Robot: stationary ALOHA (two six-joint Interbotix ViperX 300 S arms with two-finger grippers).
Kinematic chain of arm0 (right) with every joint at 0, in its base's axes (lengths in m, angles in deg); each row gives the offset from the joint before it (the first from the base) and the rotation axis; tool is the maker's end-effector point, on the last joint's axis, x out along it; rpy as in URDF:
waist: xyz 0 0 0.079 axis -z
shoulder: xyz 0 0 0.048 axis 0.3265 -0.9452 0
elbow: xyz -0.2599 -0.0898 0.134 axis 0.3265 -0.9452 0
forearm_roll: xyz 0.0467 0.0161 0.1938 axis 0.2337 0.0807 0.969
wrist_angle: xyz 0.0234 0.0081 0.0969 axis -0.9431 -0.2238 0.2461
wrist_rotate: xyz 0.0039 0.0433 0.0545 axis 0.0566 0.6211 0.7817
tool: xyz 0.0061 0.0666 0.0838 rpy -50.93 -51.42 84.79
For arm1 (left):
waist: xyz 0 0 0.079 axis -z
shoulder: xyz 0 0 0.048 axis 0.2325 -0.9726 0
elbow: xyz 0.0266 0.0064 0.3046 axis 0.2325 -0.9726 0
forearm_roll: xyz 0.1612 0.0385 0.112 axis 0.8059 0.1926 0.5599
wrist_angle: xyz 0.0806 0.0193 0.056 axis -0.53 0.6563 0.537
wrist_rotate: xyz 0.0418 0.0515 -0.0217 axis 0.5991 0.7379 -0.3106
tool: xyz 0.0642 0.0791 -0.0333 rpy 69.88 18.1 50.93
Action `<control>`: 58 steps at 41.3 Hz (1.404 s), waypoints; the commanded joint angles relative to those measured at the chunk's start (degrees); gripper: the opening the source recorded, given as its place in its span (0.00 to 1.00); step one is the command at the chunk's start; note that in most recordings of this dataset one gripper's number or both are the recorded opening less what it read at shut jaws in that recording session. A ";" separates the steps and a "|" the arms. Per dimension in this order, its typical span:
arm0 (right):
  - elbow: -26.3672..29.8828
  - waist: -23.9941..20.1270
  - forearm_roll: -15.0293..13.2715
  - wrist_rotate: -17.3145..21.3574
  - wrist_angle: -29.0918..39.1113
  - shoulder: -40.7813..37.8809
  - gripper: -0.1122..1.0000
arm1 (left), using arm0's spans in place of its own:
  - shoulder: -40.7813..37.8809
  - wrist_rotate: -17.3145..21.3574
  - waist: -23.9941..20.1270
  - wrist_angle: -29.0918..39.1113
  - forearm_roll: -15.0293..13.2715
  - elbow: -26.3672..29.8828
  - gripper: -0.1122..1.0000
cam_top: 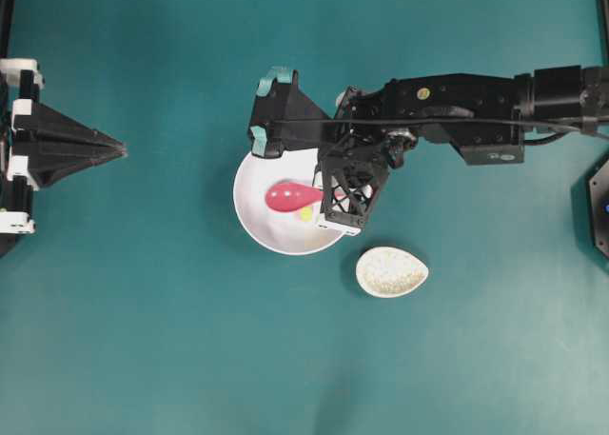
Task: Scoop the yellow hexagonal prism block from the bowl with a spoon using the right arm.
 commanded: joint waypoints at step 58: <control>-6.50 -0.26 -1.14 -10.81 -9.93 2.55 0.55 | -0.44 0.09 -0.18 -0.26 0.09 1.32 0.10</control>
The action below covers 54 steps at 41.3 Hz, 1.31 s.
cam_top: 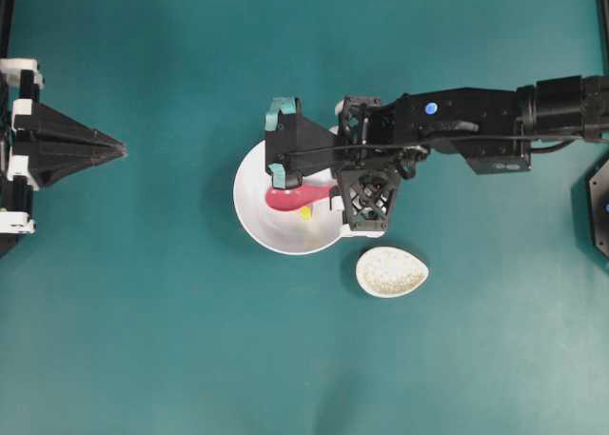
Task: Scoop the yellow hexagonal prism block from the bowl with a spoon using the right arm.
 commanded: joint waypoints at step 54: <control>-5.10 -6.06 1.14 14.77 9.14 17.67 0.31 | -0.62 0.18 -0.18 0.18 0.26 1.32 0.10</control>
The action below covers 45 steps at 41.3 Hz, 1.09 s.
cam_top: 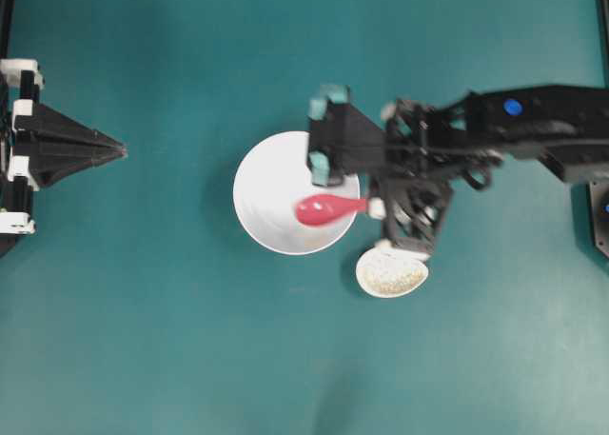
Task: Scoop the yellow hexagonal prism block from the bowl with a spoon using the right arm.
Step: 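Carry the spoon right and lower it into the spoon rest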
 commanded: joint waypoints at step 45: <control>-25.49 -11.60 0.18 20.57 -20.39 11.25 0.30 | -0.62 0.00 -0.18 -0.18 0.18 1.14 0.10</control>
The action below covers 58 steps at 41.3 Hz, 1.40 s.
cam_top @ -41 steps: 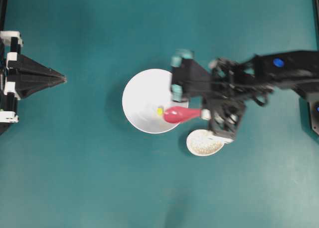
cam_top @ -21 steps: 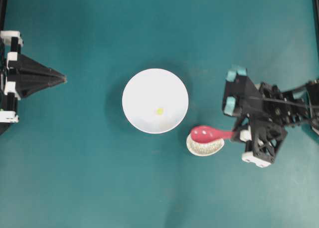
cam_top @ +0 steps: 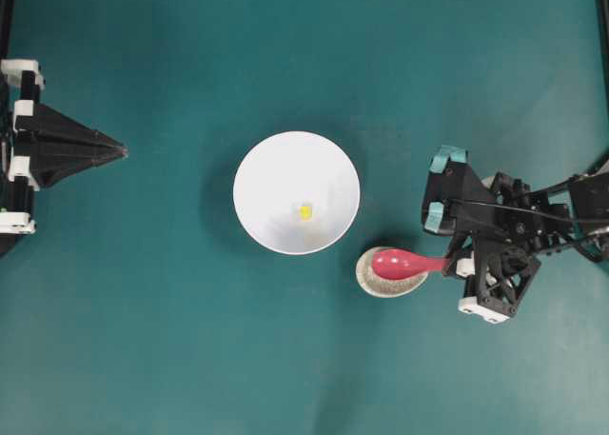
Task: Scoop the yellow hexagonal prism block from the bowl with a spoon using the right arm.
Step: 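Carry the spoon right and lower it into the spoon rest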
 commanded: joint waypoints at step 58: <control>0.09 -0.18 -6.24 -0.26 -2.90 -0.18 0.52 | -0.53 -0.09 -0.18 -0.26 0.18 1.32 0.10</control>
